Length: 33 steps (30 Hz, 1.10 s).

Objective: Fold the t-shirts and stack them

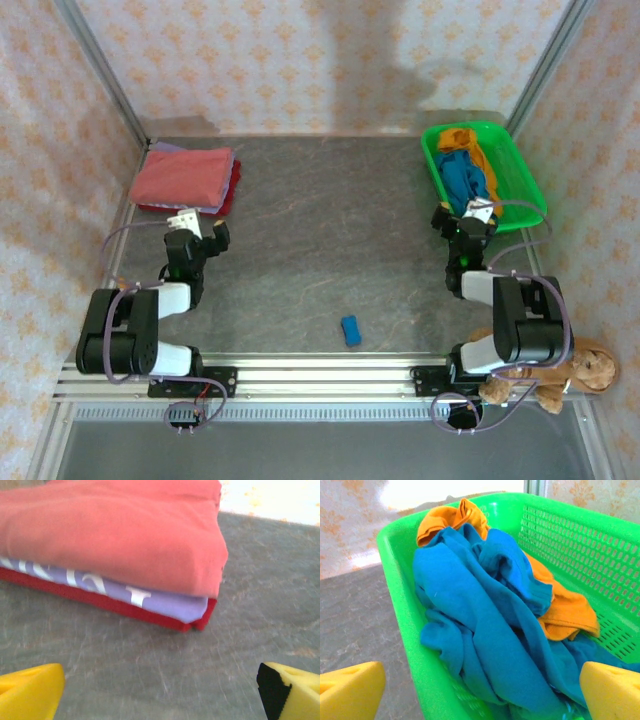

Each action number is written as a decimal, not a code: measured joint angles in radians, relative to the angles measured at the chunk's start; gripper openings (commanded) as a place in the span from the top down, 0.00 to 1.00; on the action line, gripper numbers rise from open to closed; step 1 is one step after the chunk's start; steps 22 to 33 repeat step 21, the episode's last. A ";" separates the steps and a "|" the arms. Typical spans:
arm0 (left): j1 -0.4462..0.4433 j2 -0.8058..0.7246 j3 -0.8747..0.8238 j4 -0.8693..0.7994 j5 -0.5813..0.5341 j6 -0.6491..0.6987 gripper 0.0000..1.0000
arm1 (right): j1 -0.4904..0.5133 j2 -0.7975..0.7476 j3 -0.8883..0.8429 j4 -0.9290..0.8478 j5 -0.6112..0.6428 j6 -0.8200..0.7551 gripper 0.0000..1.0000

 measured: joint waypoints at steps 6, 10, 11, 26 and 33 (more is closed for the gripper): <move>-0.037 0.097 0.009 0.045 -0.064 0.020 0.01 | -0.003 0.021 0.010 0.019 -0.026 -0.015 0.01; -0.037 0.097 0.030 0.055 -0.090 0.023 0.00 | -0.002 0.023 0.014 0.015 -0.033 -0.019 0.01; -0.037 0.097 0.031 0.059 -0.091 0.026 0.01 | -0.002 0.023 0.014 0.015 -0.033 -0.019 0.01; -0.037 0.097 0.058 0.046 -0.057 0.055 0.01 | 0.000 0.030 0.024 0.007 -0.042 -0.031 0.01; -0.037 0.097 0.058 0.046 -0.057 0.055 0.01 | 0.000 0.030 0.024 0.007 -0.042 -0.031 0.01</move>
